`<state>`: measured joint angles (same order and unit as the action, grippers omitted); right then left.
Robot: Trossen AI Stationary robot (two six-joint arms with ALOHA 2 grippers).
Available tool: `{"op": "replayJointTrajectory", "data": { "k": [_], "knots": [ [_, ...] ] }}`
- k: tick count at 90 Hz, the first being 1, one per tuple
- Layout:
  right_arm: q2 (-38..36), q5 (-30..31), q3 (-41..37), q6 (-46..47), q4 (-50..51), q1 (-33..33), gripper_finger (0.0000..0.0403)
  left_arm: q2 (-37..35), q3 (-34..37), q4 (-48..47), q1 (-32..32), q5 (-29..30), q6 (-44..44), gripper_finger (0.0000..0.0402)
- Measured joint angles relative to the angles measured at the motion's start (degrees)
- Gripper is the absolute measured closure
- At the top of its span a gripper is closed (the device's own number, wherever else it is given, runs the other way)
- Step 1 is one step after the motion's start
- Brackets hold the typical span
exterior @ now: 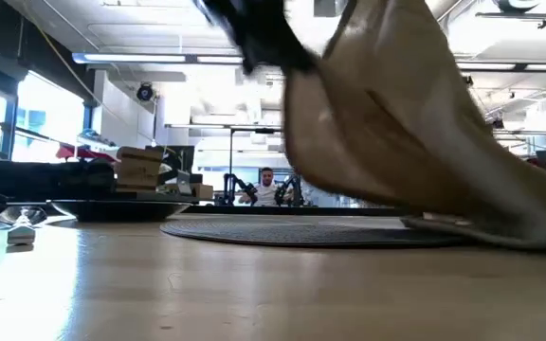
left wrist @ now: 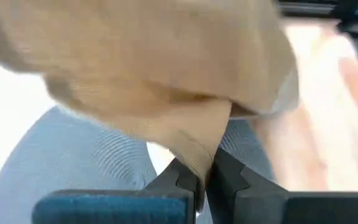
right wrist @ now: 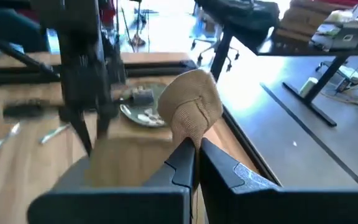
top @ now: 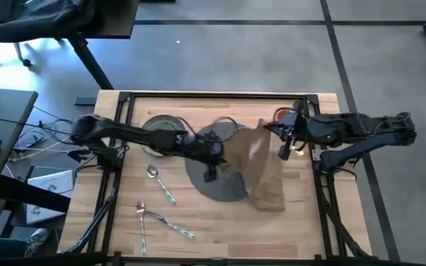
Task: Set table place
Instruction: Fold the brown table napkin
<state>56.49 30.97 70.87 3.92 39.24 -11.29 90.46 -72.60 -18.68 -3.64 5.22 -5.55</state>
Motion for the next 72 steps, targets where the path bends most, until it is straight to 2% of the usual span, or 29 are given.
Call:
{"op": "replayJointTrajectory", "data": {
  "k": [20,35,46,58,72],
  "knots": [
    [-3.6,-5.2,0.0,-2.5,-0.5,0.0,0.0403,-13.8,0.0,-11.6,1.3,0.5,0.2,0.0401],
    [-6.2,-4.6,0.0,-5.3,-3.5,0.4,0.0403,-20.0,0.0,-17.9,3.5,0.6,0.2,0.0401],
    [-7.7,-2.5,0.0,-8.0,-7.4,1.5,0.0403,-22.4,-0.7,-21.2,5.2,0.6,0.4,0.0401],
    [-8.7,1.1,0.0,-12.6,-11.9,2.6,0.0403,-22.3,-6.5,-26.9,7.0,0.5,2.9,0.0401],
    [-8.5,0.9,0.0,-14.2,-14.5,4.0,0.0403,-21.3,-8.9,-28.7,8.3,0.0,4.3,0.0401]
  ]
}}
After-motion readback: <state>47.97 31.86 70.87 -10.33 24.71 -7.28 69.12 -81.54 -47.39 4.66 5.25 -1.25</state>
